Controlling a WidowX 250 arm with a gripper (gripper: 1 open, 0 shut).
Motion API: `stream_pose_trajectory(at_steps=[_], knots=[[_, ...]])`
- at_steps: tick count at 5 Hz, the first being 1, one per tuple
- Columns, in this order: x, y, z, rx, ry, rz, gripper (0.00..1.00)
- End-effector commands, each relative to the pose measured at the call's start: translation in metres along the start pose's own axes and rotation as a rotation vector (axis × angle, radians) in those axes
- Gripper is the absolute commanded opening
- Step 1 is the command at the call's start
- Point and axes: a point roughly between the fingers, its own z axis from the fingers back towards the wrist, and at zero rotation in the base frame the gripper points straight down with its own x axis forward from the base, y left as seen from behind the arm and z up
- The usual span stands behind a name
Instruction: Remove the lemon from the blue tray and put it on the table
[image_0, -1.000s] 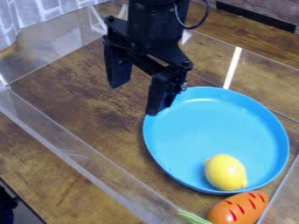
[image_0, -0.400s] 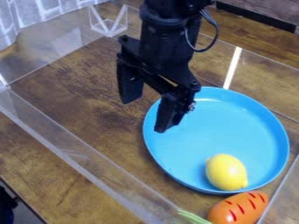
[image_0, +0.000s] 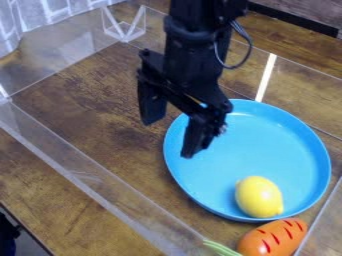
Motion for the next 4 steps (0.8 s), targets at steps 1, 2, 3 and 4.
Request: stream_pose_trajectory(at_steps=[1, 2, 3, 4], knots=[[0.009, -0.014, -0.003, -0.001, -0.045, 0.010, 1.00], [0.015, -0.034, -0.019, -0.007, -0.064, 0.020, 1.00], [0.020, -0.052, -0.038, -0.017, -0.081, 0.032, 1.00], [0.029, -0.061, -0.052, -0.023, -0.101, 0.046, 1.00]])
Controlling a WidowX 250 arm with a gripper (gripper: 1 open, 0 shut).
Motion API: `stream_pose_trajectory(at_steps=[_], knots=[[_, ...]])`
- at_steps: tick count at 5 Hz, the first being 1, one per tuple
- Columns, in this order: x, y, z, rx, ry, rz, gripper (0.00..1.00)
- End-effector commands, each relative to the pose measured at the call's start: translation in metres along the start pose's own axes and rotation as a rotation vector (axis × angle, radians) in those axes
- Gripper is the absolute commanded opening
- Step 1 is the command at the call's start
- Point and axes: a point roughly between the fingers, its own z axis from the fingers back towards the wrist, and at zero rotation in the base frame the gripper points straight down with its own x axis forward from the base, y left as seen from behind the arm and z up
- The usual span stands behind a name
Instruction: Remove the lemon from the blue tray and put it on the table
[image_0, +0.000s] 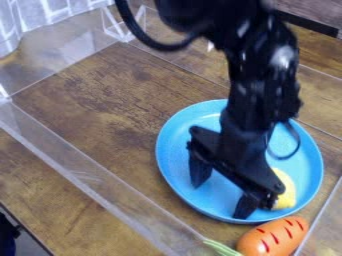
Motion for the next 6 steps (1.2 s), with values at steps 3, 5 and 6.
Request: stream_pose_trajectory(at_steps=[3, 5, 6], knots=[[0.023, -0.009, 0.012, -0.021, -0.090, -0.011, 1.00], [0.035, -0.009, 0.009, -0.028, -0.119, -0.007, 1.00], [0.040, -0.008, 0.007, -0.034, -0.129, -0.005, 1.00]])
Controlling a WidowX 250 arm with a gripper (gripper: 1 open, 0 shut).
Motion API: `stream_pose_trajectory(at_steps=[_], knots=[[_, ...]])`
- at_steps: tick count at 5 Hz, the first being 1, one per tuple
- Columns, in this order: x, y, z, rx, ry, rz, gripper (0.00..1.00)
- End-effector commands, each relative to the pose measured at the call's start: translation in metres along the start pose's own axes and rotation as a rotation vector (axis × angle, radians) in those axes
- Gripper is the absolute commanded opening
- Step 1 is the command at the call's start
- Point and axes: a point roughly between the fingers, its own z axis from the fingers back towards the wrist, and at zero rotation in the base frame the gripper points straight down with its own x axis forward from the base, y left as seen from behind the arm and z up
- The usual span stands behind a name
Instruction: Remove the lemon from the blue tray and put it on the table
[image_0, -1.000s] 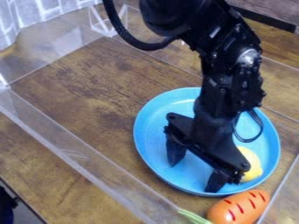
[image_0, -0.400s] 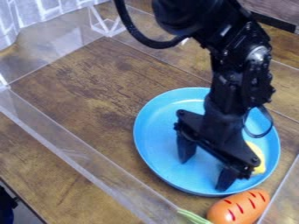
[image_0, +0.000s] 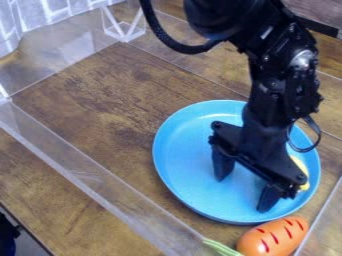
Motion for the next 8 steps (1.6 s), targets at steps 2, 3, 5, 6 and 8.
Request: stream_pose_trajectory(at_steps=[2, 3, 5, 6, 8], knots=[[0.013, -0.001, 0.000, -0.022, -0.053, 0.007, 1.00], [0.016, -0.001, -0.004, -0.029, -0.060, 0.009, 1.00], [0.022, -0.003, -0.013, -0.038, -0.070, 0.012, 1.00], [0.025, -0.006, -0.018, -0.042, -0.074, 0.011, 1.00], [0.030, -0.014, -0.027, -0.049, -0.073, 0.001, 1.00]])
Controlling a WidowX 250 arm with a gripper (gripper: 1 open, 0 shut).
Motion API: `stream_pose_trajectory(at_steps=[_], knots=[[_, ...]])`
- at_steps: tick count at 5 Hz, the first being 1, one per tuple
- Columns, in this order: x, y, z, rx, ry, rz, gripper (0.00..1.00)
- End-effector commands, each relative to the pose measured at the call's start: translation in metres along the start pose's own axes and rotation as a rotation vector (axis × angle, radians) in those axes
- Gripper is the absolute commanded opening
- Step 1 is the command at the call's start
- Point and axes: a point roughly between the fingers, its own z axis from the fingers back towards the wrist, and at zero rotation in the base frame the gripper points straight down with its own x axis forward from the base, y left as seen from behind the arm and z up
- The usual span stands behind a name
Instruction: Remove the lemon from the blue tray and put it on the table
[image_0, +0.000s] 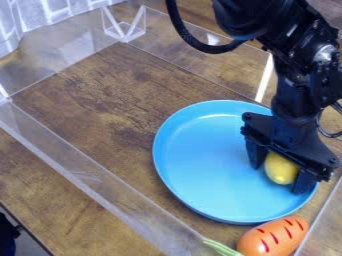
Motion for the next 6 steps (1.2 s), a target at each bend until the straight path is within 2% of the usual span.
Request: stream_pose_trajectory(at_steps=[1, 4, 5, 6], knots=[[-0.011, 0.005, -0.008, 0.022, 0.044, -0.009, 0.00], [-0.015, 0.013, 0.019, 0.067, 0.049, -0.005, 0.00], [-0.014, 0.007, 0.014, 0.060, 0.047, -0.010, 1.00], [-0.011, 0.002, 0.011, 0.049, 0.042, -0.012, 1.00]])
